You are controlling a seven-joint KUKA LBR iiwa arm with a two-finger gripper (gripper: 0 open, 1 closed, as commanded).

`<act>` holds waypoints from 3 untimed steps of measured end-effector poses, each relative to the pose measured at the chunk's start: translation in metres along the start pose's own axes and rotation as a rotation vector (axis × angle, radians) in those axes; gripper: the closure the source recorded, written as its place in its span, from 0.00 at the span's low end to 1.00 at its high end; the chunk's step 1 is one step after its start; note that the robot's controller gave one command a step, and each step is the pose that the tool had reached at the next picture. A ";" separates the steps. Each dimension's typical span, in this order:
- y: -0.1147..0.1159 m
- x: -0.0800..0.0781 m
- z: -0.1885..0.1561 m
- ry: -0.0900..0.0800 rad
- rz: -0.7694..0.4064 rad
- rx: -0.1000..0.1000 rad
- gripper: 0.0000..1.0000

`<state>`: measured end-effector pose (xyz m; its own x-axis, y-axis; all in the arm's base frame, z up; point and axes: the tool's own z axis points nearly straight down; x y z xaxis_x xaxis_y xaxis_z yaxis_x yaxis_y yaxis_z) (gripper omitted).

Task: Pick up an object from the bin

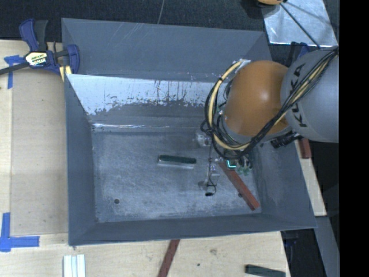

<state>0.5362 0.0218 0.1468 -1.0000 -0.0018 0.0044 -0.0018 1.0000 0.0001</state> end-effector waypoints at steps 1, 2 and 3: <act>0.000 -0.002 -0.004 -0.008 0.000 0.000 0.00; 0.044 -0.047 0.072 -0.010 0.181 -0.002 1.00; 0.044 -0.047 0.072 -0.010 0.181 -0.002 1.00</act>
Offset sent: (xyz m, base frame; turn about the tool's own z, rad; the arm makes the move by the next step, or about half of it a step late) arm 0.0453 0.0437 -0.0730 0.1826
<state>0.5826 0.0655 0.0742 -0.9840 0.1781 -0.0055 0.1781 0.9840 0.0019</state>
